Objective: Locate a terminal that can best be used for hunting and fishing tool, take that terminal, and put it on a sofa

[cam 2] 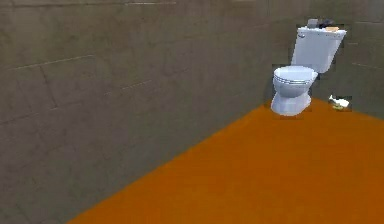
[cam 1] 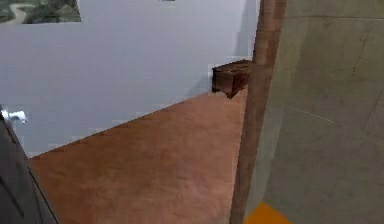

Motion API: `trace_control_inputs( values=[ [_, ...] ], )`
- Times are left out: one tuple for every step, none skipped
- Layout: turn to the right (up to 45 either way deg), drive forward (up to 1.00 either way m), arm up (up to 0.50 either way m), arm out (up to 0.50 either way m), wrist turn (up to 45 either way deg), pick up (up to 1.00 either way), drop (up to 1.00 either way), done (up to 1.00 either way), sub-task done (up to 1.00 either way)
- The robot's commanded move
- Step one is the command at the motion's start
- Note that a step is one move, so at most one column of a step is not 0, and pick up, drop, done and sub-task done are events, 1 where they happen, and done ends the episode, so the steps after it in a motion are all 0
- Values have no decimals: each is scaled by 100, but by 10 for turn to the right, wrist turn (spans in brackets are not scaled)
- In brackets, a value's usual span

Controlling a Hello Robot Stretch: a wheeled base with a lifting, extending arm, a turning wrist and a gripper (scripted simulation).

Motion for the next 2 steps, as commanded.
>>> trace_control_inputs(
  values=[
    [0,45,0,0,0,0,0,0,0],
    [-120,0,0,0,0,0,0,0,0]
  ],
)
